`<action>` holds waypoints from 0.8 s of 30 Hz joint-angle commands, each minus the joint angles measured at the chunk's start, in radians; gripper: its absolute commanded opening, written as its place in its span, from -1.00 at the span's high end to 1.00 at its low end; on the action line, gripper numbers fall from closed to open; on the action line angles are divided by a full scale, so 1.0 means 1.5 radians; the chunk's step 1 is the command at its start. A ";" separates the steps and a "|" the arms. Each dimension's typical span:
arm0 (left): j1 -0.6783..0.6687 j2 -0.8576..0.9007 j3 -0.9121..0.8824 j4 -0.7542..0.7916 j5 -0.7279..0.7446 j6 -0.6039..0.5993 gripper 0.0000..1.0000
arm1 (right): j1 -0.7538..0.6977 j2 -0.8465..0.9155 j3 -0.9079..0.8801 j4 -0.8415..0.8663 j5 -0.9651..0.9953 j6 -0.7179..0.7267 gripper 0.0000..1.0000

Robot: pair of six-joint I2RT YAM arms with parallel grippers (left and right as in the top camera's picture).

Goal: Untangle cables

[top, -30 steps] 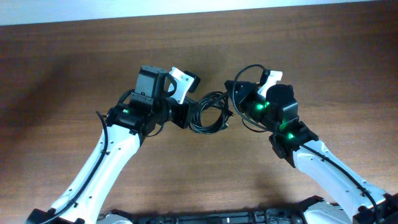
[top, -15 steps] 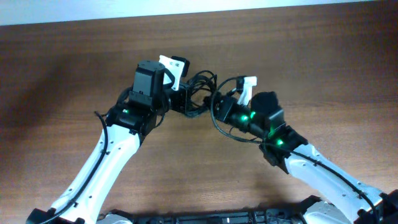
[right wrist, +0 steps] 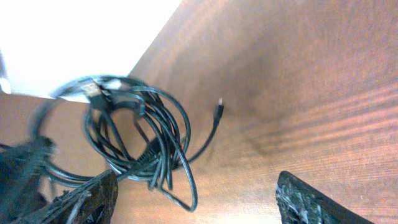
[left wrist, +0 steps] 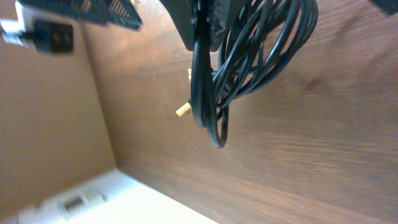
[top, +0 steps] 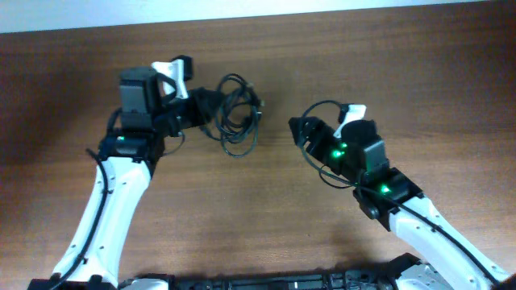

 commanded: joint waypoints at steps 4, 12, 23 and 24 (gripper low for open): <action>0.001 -0.013 0.011 0.004 -0.009 -0.362 1.00 | 0.001 0.043 0.001 -0.031 -0.130 -0.042 -0.66; -0.107 -0.013 0.011 0.006 -0.010 -0.438 1.00 | 0.106 0.101 0.001 0.054 0.007 -0.075 -0.39; 0.077 -0.014 0.011 -0.014 0.011 -0.007 1.00 | -0.110 -0.056 0.001 -0.226 0.080 -0.220 0.92; 0.077 -0.014 0.011 -0.047 0.011 0.084 1.00 | -0.144 -0.119 0.001 -0.230 0.053 -0.220 0.92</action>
